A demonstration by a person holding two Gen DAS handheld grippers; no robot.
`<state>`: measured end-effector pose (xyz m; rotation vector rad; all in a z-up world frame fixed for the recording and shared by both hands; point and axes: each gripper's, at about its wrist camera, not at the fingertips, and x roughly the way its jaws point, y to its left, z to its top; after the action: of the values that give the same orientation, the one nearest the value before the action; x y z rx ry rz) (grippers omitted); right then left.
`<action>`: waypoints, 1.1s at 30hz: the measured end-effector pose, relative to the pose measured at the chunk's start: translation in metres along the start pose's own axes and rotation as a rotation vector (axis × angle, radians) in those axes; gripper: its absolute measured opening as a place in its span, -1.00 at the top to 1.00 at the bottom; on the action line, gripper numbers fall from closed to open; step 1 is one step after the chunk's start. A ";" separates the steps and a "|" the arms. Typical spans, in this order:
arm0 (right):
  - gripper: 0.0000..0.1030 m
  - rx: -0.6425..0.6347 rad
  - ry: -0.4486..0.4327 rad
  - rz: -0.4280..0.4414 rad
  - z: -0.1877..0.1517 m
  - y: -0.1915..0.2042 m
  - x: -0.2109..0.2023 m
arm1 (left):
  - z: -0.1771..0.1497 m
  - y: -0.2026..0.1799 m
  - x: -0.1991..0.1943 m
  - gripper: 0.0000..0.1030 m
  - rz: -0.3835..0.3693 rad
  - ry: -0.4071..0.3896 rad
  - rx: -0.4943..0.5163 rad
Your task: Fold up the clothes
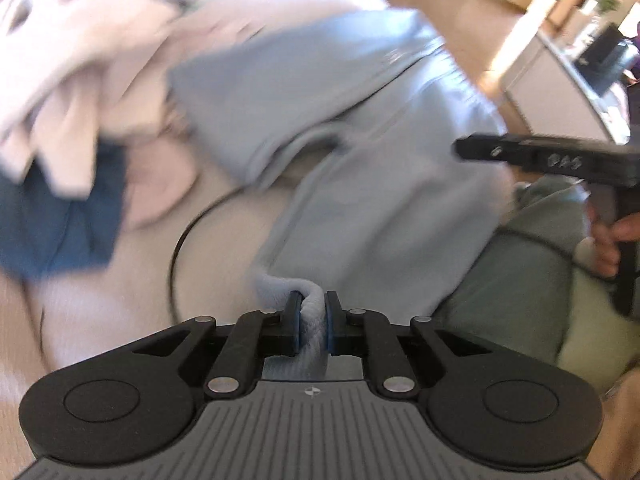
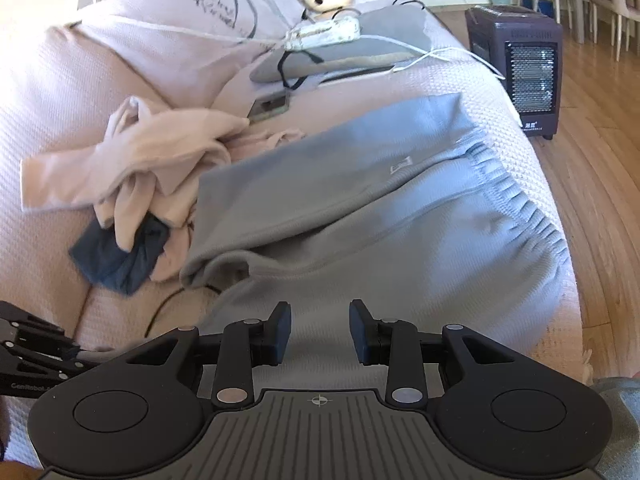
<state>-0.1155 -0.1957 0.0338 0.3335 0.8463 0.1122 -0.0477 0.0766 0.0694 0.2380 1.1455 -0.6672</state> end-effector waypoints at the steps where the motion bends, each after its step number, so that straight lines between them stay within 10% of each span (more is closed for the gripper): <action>1: 0.37 0.013 -0.011 0.002 0.001 -0.003 -0.002 | 0.009 -0.009 0.002 0.80 -0.012 -0.016 0.009; 13: 0.37 0.186 -0.072 -0.003 0.002 -0.035 -0.013 | 0.094 -0.077 0.068 0.78 -0.043 -0.076 0.168; 20: 0.37 0.200 -0.056 -0.008 0.002 -0.036 -0.007 | 0.091 -0.067 0.067 0.04 -0.018 -0.078 0.152; 33: 0.37 0.146 -0.045 -0.023 0.001 -0.025 -0.005 | 0.069 -0.029 0.039 -0.25 0.028 -0.089 0.053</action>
<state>-0.1189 -0.2203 0.0294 0.4612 0.8154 0.0216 -0.0031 0.0049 0.0676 0.2659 1.0382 -0.6778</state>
